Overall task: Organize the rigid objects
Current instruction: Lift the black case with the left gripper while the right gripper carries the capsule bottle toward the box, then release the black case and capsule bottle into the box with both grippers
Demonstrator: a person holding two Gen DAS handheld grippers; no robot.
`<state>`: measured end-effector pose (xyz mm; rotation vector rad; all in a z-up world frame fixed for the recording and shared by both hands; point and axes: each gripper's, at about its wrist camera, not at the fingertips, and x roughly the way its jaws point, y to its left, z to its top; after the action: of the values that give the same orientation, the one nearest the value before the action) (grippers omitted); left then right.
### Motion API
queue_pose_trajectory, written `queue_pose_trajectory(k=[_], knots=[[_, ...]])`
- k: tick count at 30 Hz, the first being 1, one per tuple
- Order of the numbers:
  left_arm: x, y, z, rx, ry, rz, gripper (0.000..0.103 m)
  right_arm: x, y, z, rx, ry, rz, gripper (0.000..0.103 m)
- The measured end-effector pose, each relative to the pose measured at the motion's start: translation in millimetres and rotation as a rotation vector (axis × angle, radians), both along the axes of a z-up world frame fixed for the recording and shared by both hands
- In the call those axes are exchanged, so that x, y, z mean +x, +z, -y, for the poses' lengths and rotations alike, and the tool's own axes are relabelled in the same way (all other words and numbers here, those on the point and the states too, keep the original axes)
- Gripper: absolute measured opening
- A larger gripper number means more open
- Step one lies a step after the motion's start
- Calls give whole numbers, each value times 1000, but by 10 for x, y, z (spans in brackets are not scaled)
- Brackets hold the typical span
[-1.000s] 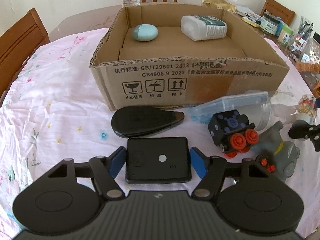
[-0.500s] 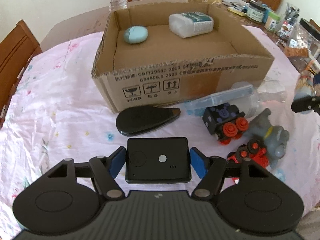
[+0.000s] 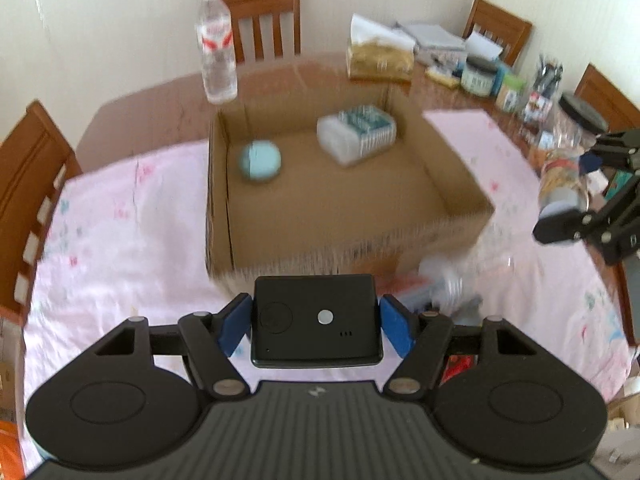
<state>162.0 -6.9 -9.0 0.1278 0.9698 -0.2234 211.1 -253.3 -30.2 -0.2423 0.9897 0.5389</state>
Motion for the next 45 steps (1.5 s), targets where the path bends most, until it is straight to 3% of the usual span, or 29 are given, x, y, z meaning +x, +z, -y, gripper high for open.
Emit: queue_pose_trajectory(k=[8,20,26,28,30,35,45], knots=[[493,67,46,19,-2,77,69,193,303,-336,62,58,78,98],[901,-372,-39,34,35,25,69,454,185,-632,45,45,61,98],[875,-442,-85,26,54,29,70,501,127,-720,41,40,40,98],[852,-420,-96,31,64,48,91,510,112,-755,35,41,34,98],[812,-364,-123,19,80,83,99,531,91,-779,36,35,27,98],[679,-218,-228,-14,121,120,99,571,59,-824,36,14,17,98],[312,-154,-420,35,196,148,100,698,50,-948,18,-39,16,98]])
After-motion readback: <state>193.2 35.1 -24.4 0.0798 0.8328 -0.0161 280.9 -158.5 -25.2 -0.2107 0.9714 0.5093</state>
